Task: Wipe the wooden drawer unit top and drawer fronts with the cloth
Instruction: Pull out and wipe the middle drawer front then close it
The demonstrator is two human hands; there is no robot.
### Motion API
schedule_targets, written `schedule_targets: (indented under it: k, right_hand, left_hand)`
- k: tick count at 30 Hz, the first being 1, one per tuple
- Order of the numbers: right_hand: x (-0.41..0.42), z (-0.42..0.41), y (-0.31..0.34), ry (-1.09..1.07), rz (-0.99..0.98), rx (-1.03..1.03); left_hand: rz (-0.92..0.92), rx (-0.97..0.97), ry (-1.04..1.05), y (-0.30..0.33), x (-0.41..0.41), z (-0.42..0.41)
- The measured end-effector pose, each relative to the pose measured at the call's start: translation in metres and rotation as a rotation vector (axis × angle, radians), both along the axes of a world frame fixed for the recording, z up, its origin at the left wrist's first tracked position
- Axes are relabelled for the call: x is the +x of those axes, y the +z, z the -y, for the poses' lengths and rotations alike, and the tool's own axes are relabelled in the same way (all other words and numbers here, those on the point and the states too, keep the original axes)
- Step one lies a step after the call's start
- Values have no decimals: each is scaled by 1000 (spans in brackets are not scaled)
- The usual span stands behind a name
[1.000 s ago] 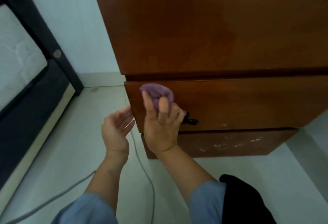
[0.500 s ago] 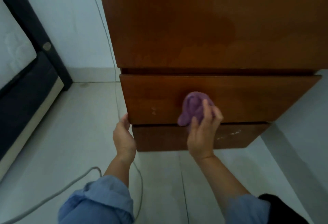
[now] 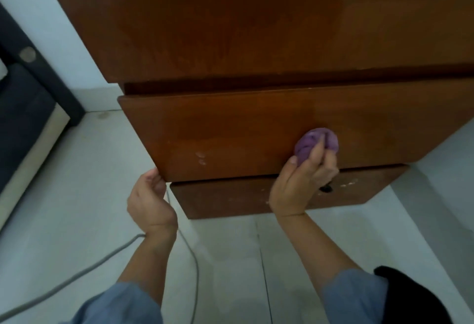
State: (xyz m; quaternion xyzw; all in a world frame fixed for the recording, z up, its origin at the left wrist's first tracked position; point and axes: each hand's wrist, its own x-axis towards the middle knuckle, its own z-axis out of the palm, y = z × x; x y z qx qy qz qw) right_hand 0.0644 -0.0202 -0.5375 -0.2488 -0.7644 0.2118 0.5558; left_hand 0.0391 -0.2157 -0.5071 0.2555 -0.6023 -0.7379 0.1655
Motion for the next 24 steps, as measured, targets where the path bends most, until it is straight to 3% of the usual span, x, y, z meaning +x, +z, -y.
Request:
schedule_targets:
  k: [3, 11, 16, 20, 24]
  right_hand:
    - [-9, 47, -1, 119, 63, -63]
    - [-22, 139, -21, 306, 303, 540]
    - [-9, 144, -7, 532, 573, 733]
    - [10, 143, 19, 735, 700, 629]
    - [26, 128, 55, 746, 490, 549]
  left_hand:
    - [-8, 16, -17, -2, 0, 3]
    - [-22, 127, -204, 3, 1, 20]
    - [76, 257, -274, 0, 3, 38]
    - [223, 245, -252, -13, 34, 45]
    - [199, 175, -334, -2, 40, 42]
